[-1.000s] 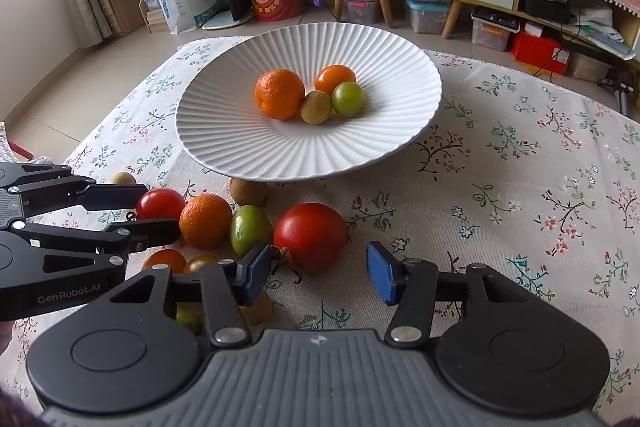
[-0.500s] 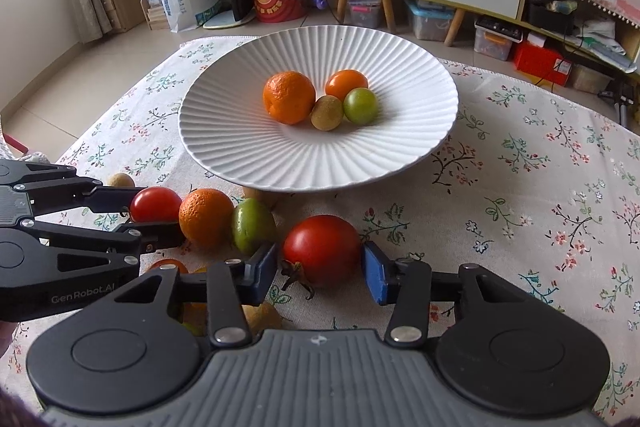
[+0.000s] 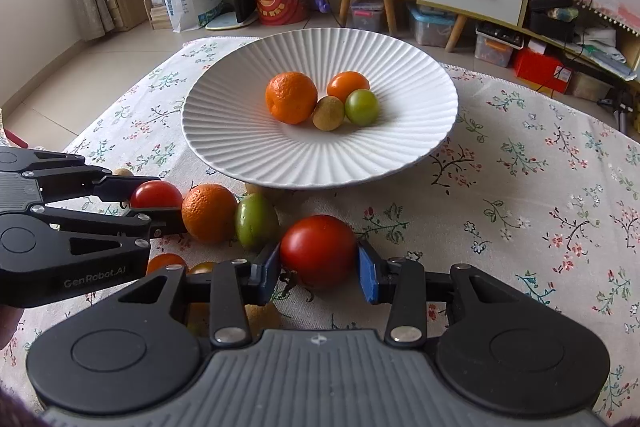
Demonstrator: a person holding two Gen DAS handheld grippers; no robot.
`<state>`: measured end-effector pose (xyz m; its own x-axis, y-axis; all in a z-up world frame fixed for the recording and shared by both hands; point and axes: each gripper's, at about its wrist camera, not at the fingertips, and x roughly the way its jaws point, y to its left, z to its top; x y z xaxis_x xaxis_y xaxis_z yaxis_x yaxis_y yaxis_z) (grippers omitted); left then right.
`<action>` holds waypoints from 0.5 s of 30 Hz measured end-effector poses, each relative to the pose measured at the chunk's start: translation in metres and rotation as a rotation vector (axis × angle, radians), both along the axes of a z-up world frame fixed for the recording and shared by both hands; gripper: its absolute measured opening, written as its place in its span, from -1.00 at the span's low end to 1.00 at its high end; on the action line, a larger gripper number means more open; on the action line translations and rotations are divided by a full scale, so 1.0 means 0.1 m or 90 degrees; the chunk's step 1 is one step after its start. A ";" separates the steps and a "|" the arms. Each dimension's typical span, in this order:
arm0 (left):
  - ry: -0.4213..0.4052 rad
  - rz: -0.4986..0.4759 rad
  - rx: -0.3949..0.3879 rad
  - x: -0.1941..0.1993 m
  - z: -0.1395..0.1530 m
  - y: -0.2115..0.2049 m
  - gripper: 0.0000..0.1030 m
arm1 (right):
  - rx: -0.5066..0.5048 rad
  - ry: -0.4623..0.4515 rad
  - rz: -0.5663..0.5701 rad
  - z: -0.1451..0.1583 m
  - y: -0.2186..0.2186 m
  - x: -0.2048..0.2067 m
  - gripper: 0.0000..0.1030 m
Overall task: Organize fruits
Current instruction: 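Grasp a red tomato with the left tool while the right tool grasps a large red tomato, then carry both red tomatoes into the white bowl and open both tools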
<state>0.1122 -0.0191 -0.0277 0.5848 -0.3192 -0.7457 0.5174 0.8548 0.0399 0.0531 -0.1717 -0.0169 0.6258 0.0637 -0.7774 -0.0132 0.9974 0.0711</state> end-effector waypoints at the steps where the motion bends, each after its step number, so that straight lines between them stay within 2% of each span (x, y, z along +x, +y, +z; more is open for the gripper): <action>1: 0.000 0.000 -0.001 -0.01 0.01 0.00 -0.43 | 0.003 -0.001 0.000 0.01 -0.01 -0.01 -0.28; 15: -0.004 -0.009 -0.029 -0.06 0.15 0.08 -0.43 | 0.028 -0.012 -0.007 0.12 -0.16 -0.11 -0.28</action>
<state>0.1064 -0.0111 -0.0132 0.5845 -0.3610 -0.7267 0.5293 0.8484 0.0043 0.0420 -0.1880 -0.0045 0.6409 0.0908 -0.7623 -0.0046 0.9934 0.1145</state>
